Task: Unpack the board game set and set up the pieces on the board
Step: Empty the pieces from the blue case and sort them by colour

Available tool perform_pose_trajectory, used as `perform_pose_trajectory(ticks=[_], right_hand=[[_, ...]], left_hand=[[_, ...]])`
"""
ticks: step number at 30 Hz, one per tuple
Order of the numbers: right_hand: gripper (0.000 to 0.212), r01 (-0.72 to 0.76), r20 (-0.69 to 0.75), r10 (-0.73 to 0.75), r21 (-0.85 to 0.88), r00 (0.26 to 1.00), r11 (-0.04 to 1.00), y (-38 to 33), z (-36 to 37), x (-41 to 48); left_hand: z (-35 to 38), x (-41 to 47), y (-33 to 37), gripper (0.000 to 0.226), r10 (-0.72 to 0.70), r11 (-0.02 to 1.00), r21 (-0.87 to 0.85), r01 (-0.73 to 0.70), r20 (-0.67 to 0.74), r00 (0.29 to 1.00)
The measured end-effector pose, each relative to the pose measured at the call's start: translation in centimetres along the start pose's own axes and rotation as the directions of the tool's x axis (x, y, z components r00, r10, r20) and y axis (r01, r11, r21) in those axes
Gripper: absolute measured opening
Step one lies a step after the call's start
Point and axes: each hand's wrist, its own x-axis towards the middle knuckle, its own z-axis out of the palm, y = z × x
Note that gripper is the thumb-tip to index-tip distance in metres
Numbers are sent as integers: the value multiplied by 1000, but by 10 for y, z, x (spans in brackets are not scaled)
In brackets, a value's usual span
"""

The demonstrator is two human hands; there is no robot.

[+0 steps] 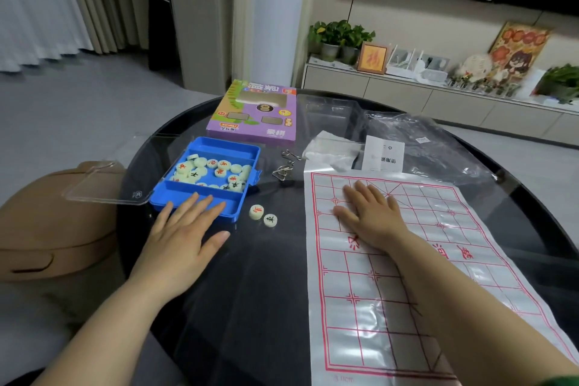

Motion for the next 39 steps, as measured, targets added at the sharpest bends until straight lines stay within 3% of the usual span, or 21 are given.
perform_pose_trajectory(ticks=[2,4,6,8,10,12,15,20,25,30,34,39], right_hand=[[60,4,10,-4,-4,1000,1000,3,-2,1],[59,1,4,-1,9,1000,1000,2,-5,2],[56,-2,-88,8,70,996,998,-6,-7,6],[52,24,-216,3,123,976,992,-23,-11,10],[48,111,-256,-74,135,964,985,-45,-14,13],[43,249,-245,-202,175,948,953,-70,-14,12],[35,410,-238,-354,253,905,876,-108,-16,10],[36,469,-48,-468,174,882,866,-161,-23,26],[38,443,194,-444,47,875,895,-183,-30,45],[38,475,259,-448,-46,856,879,-191,-34,49],[42,487,303,-429,-148,851,861,-197,-35,53],[38,490,318,-425,-159,847,857,-202,-38,55]], left_hand=[[0,-1,0,75,15,1000,-27,-16,-22,1000],[-1,0,1,66,4,999,-33,-5,-21,1000],[0,-1,1,53,0,1000,-30,-1,-34,999],[4,0,0,69,6,999,-35,-9,-99,995],[5,1,-4,79,-5,997,-76,-5,-136,991],[8,1,-9,68,39,998,-43,-46,-154,987],[12,4,-14,49,64,997,-25,-75,-297,953],[14,9,-18,39,79,992,-52,-112,-428,900],[14,14,-33,38,2,993,-105,-61,-492,870],[14,15,-38,36,-16,987,-144,-66,-503,864],[14,15,-37,19,7,986,-137,-91,-520,854],[14,15,-37,16,3,981,-166,-98,-496,868]])
